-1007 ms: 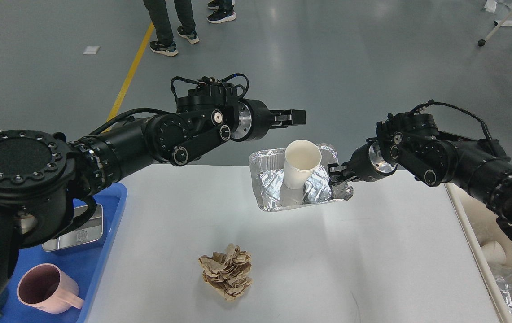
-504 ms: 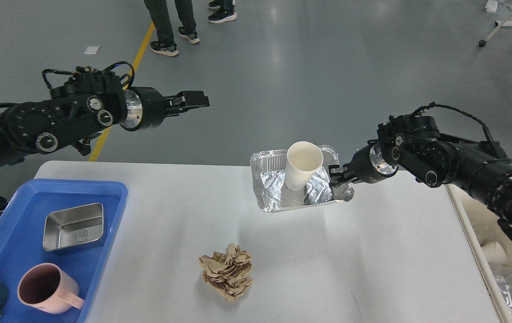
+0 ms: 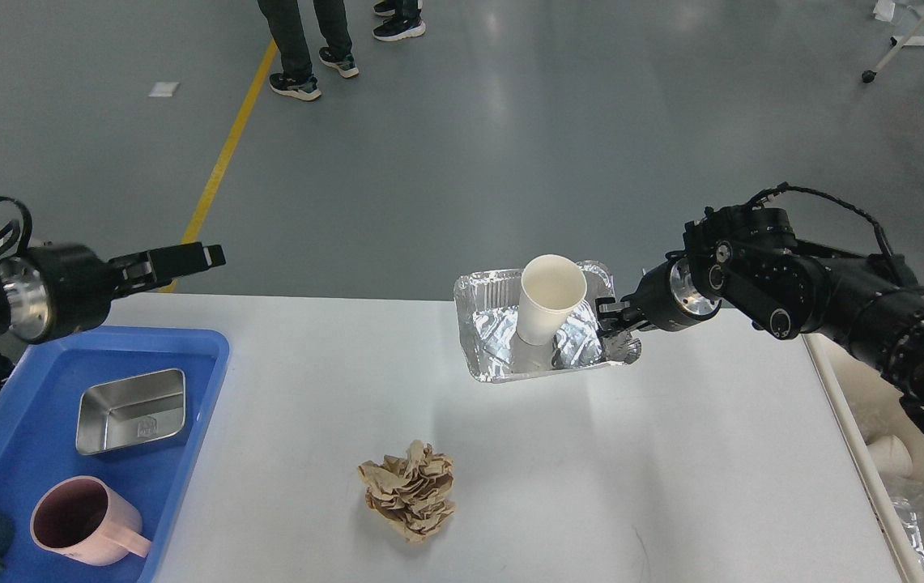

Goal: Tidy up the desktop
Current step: 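Release the cup and withdraw the left gripper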

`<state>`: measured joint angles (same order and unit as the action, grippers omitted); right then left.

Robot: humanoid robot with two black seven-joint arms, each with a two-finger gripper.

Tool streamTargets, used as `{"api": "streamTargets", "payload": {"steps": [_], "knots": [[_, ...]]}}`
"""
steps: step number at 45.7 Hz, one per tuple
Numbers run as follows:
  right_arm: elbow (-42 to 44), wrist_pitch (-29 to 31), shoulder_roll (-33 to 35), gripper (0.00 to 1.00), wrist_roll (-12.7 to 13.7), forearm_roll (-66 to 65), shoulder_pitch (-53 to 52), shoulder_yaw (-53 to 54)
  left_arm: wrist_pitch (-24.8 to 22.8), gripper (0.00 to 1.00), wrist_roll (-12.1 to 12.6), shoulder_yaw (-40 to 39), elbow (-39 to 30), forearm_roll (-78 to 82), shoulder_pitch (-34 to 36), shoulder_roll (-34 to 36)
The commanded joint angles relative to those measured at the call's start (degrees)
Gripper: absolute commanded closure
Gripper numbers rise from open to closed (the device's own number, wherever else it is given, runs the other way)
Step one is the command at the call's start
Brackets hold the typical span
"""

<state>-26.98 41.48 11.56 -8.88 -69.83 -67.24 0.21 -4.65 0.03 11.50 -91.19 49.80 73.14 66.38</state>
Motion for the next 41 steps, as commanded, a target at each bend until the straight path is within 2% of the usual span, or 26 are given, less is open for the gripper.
{"api": "streamTargets", "payload": {"steps": [1,12,19,41], "knots": [[-0.1,0.0,0.3,1.0,-0.1,0.0,0.0,0.0,1.6,0.09,0.0,-0.2,-5.8,3.1,-3.8,8.0],[-0.1,0.0,0.1,1.0,0.0,0.0,0.0,0.1,4.9,0.09,-0.9,-0.2,-6.1,3.4,-11.0,13.4],[-0.1,-0.1,-0.1,1.0,0.0,0.0,0.1,0.0,5.1,0.09,-4.3,-0.2,-6.9,3.5,-12.5,12.7],[-0.1,-0.1,-0.2,1.0,0.1,-0.2,-0.4,0.0,4.1,0.09,-4.4,-0.1,-7.6,3.9,-14.8,8.1]]}}
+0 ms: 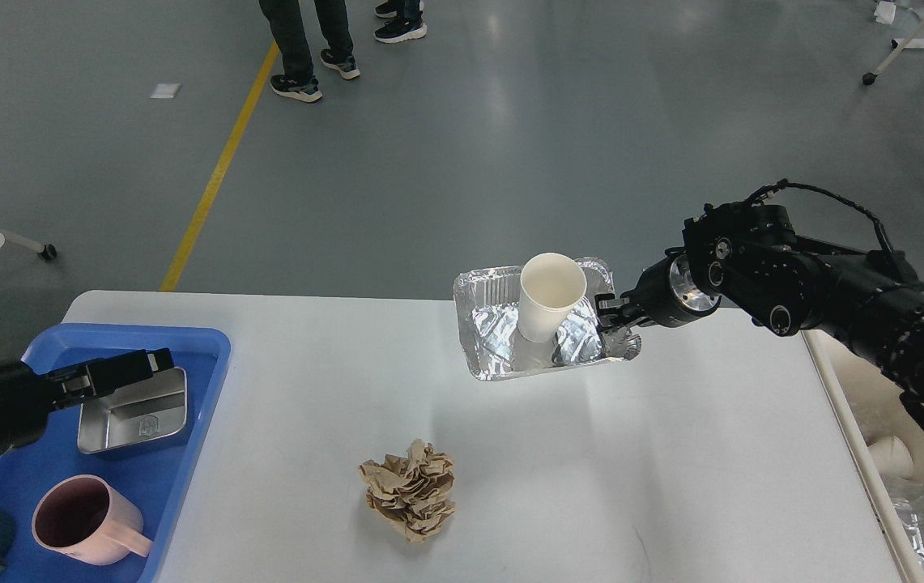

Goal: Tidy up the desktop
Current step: 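Release the cup and withdraw the left gripper, then reach the left gripper to the crumpled brown paper and grasp it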

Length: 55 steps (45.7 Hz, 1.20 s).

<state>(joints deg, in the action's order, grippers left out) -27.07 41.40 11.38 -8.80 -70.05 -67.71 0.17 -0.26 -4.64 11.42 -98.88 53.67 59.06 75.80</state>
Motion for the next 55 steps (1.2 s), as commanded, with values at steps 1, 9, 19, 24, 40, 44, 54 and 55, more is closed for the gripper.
{"api": "streamTargets", "payload": {"steps": [1,9,19,24,40,44,54,55], "knots": [[0.0,0.0,0.0,1.0,0.0,0.0,0.0,0.0,-0.4,0.09,0.3,0.1,0.2,-0.1,-0.8,-1.8],[0.0,0.0,0.0,1.0,0.0,0.0,0.1,0.0,-0.4,0.09,0.6,0.0,3.7,0.1,-1.4,-10.7],[0.0,0.0,0.4,1.0,0.0,0.0,0.0,0.0,0.0,0.04,0.3,0.2,14.3,0.1,-4.0,-27.7],[0.0,0.0,0.6,1.0,0.0,0.0,0.0,0.0,0.0,0.03,0.1,0.2,18.6,0.3,-5.1,-33.6],[0.0,-0.2,1.1,1.0,-0.1,0.0,0.0,0.0,0.0,0.03,-0.1,4.8,27.0,0.5,-7.3,-47.4],[0.0,-0.2,1.1,1.0,-0.1,0.0,0.1,0.0,0.0,0.03,-0.1,5.6,28.9,0.5,-7.6,-48.6],[0.0,-0.3,1.1,1.0,-0.1,0.0,0.1,0.0,-0.1,0.03,0.2,7.5,29.4,0.4,-7.4,-50.6],[0.0,-0.3,1.1,1.0,-0.1,0.1,0.1,0.0,-0.1,0.03,0.3,7.7,29.4,0.4,-7.4,-50.7]]}}
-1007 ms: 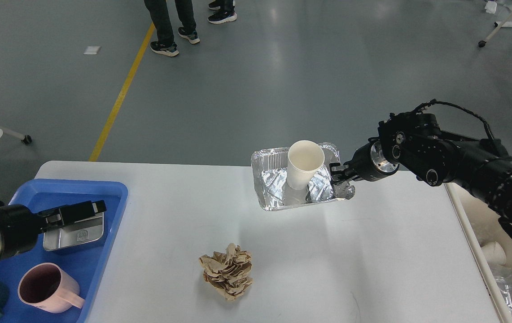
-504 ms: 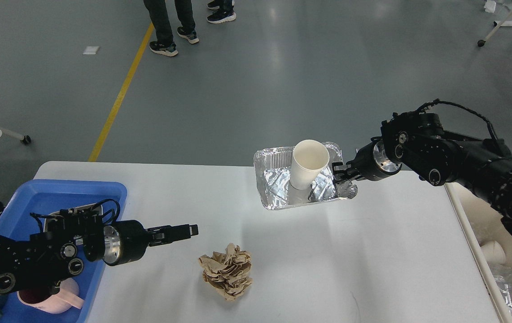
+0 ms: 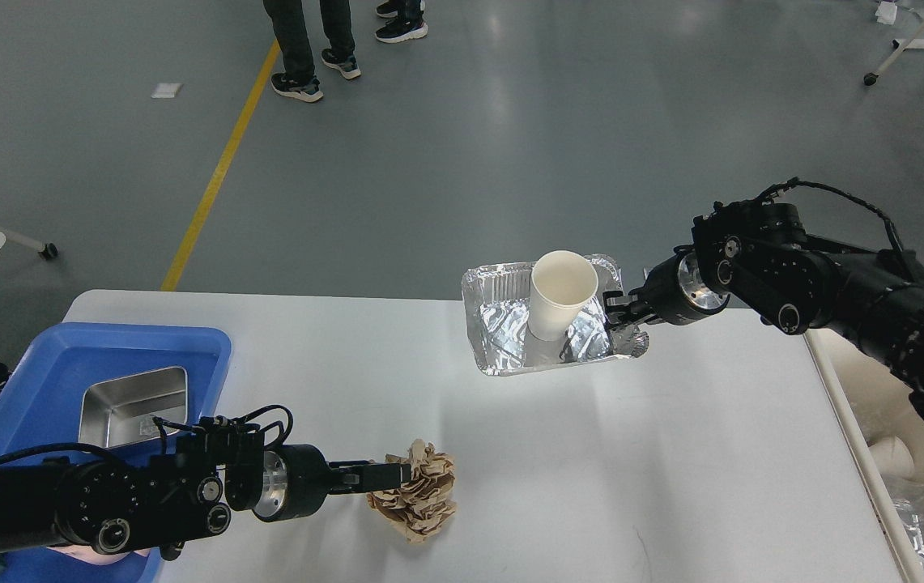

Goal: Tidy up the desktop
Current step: 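Reach the left gripper to the crumpled brown paper and grasp it, then lift the crumpled paper and drop it into the foil tray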

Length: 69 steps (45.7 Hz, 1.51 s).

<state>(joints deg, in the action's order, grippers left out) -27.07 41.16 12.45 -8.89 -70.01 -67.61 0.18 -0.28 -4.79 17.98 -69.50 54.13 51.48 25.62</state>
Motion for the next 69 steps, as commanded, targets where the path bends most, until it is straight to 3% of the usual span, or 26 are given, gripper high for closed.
{"api": "streamTargets", "payload": {"steps": [1,4,9,13,20,27,37,50,69], "knots": [[0.0,-0.1,0.0,1.0,0.0,0.0,0.0,0.0,-0.1,0.04,0.4,1.4,0.1,-0.1,0.3,-0.5],[0.0,-0.1,0.1,1.0,0.0,0.0,0.0,0.0,-0.1,0.12,0.4,2.1,0.1,-0.1,0.3,-0.6],[0.0,-0.1,0.1,1.0,0.0,0.0,0.2,0.0,-0.1,0.34,0.5,3.5,0.1,-0.1,0.4,-0.9],[0.0,0.0,0.0,1.0,0.0,0.0,0.2,0.0,-0.3,0.78,0.6,4.4,0.1,-0.2,0.6,-0.9],[0.0,0.0,-0.1,1.0,0.0,0.0,0.2,0.0,-0.2,0.95,-0.1,4.7,0.1,-0.2,0.5,-0.8],[0.0,0.0,-0.1,1.0,0.0,0.0,0.2,0.0,-0.2,0.98,-3.0,4.3,-0.1,-0.6,0.9,-0.1],[0.0,0.0,0.1,1.0,0.0,0.0,0.2,0.0,-1.1,0.98,-4.7,4.3,-3.6,-0.9,4.1,4.9],[0.0,-0.1,0.0,1.0,0.0,0.0,0.6,0.0,-2.5,0.97,-4.9,4.5,-16.0,-0.7,10.4,22.2],[0.0,-0.1,0.0,1.0,0.0,-0.2,0.6,0.0,-9.3,0.96,-4.9,4.1,-24.3,-0.4,19.6,40.5]]}}
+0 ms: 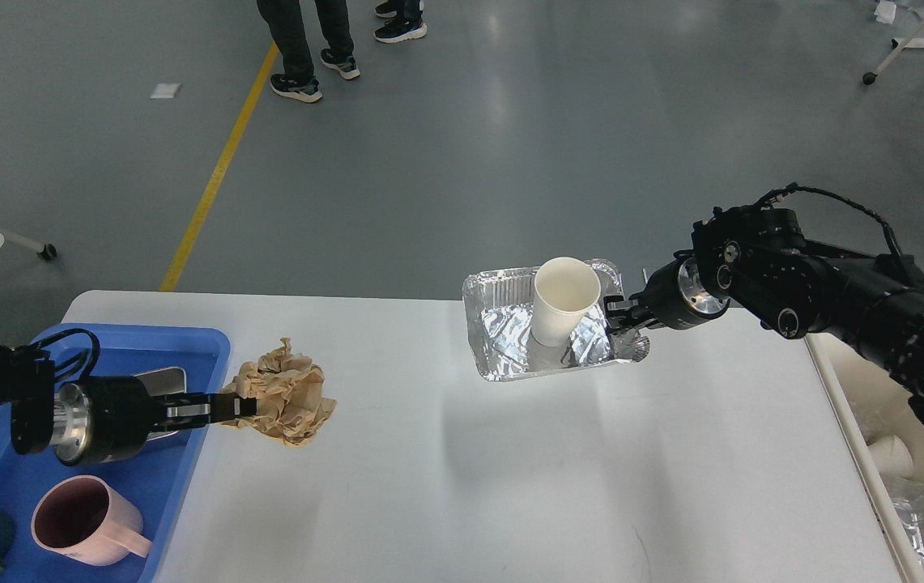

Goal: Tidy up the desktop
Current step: 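Lift the crumpled paper and drop it into the foil tray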

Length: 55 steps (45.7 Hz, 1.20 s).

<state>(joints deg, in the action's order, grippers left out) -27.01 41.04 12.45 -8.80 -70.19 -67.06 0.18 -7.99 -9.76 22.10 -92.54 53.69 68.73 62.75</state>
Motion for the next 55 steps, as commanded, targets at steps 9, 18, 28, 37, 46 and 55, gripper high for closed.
{"api": "streamTargets", "payload": {"steps": [9,18,28,37,46,55], "knots": [[-0.1,0.0,0.0,1.0,0.0,0.0,0.1,0.0,-3.9,0.96,0.1,-0.2,-4.4,0.0,5.4,9.2],[-0.1,0.0,0.1,1.0,0.0,0.0,0.0,0.0,-4.4,0.95,-0.1,-0.2,-5.0,0.1,5.5,15.0],[0.0,0.0,0.0,1.0,-0.1,0.0,0.0,0.0,-5.4,0.95,-1.6,-0.4,-5.1,0.2,5.5,20.0],[-0.1,-0.1,-0.2,1.0,-0.1,0.0,0.0,0.0,-5.3,0.95,-1.2,-1.0,-5.1,0.1,5.7,18.6],[-0.1,-0.1,-0.3,1.0,0.0,0.1,-0.1,0.0,-4.5,0.95,-0.2,-3.5,-4.7,-0.4,5.8,10.0],[-0.4,-0.1,-0.3,1.0,-0.1,0.1,-0.1,0.0,-4.2,0.95,1.1,-6.3,-0.3,-0.6,6.2,1.6]]}}
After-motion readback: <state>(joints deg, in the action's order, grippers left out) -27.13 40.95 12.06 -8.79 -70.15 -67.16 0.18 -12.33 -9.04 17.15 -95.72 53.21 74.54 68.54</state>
